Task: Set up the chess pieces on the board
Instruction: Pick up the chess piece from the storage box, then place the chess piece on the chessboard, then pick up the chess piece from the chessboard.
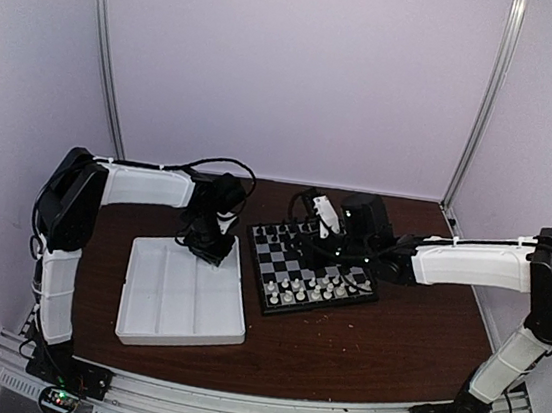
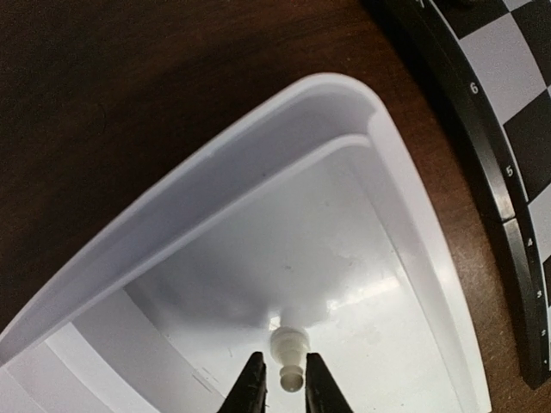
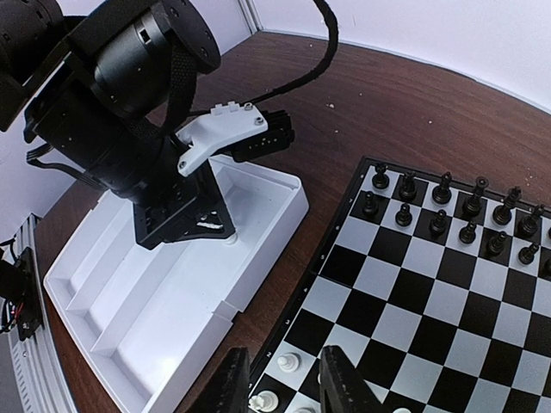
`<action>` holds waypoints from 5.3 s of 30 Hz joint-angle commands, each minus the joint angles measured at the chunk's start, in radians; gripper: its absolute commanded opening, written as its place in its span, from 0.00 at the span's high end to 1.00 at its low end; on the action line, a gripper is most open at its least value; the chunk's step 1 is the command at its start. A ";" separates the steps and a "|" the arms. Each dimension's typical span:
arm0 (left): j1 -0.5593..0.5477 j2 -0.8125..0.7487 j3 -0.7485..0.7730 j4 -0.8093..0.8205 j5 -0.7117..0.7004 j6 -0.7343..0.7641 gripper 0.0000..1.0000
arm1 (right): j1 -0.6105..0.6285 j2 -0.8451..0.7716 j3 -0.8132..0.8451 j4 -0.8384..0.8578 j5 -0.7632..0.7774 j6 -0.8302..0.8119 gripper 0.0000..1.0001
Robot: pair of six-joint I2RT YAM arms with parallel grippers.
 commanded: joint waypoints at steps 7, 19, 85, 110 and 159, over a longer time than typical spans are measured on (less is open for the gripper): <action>-0.003 0.018 0.025 -0.020 0.017 -0.004 0.89 | -0.007 -0.034 -0.024 0.030 -0.017 0.003 0.70; -0.063 -0.038 0.198 -0.186 -0.045 0.000 0.96 | -0.023 -0.081 -0.041 0.012 0.025 -0.024 0.69; -0.199 0.129 0.398 -0.035 0.062 0.001 0.69 | -0.090 -0.157 -0.071 -0.138 0.023 -0.042 0.70; -0.082 -0.664 -0.457 0.385 -0.339 -0.221 0.71 | 0.047 0.366 0.510 -0.615 0.048 -0.096 0.70; -0.078 -0.890 -0.620 0.434 -0.433 -0.182 0.71 | 0.090 0.649 0.842 -0.798 0.291 -0.076 0.72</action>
